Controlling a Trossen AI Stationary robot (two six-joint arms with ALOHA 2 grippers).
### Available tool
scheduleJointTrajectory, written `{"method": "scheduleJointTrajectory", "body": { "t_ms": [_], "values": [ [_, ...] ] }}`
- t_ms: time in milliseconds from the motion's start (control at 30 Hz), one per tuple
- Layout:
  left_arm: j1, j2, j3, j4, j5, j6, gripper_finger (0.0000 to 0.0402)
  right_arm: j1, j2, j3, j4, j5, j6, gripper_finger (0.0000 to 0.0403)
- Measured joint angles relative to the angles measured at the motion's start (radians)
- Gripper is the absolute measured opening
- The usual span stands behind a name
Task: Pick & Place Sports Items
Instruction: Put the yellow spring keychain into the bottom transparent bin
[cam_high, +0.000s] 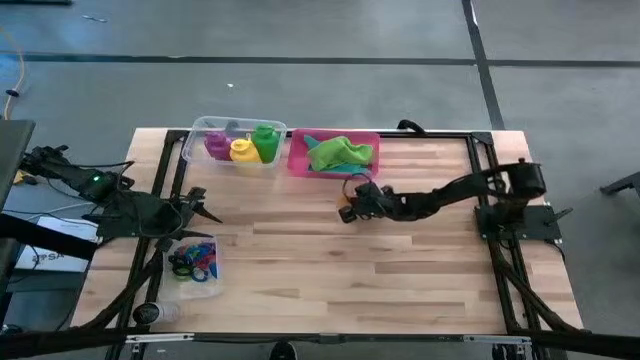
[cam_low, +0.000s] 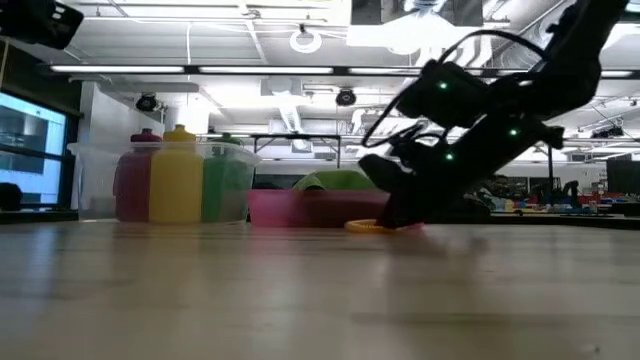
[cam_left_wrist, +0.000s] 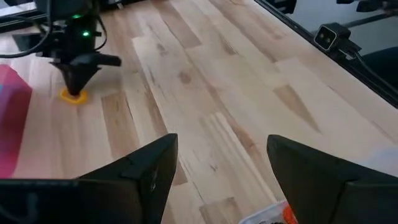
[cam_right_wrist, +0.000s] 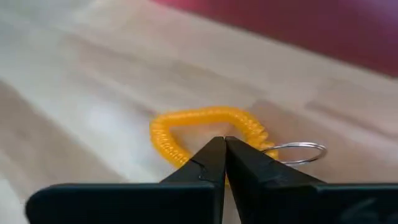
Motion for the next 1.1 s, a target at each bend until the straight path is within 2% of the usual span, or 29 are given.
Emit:
{"method": "scheduleJointTrajectory", "body": {
  "t_ms": [367,600,933,1100],
  "values": [
    [0.000,0.000,0.000,0.000,0.000,-0.048,0.0199,0.113,-0.057,-0.006,-0.058,-0.118,0.000,0.0000],
    [0.000,0.000,0.000,0.000,0.000,-0.048,0.0199,0.147,-0.128,-0.011,-0.076,-0.122,-0.030,0.0000],
    [0.000,0.000,0.000,0.000,0.000,-0.059,0.0199,0.149,-0.240,-0.010,-0.060,-0.095,-0.134,0.0000],
    [0.000,0.000,0.000,0.000,0.000,-0.072,0.0199,0.146,-0.285,-0.009,-0.059,-0.147,-0.265,0.0021]
  ]
}}
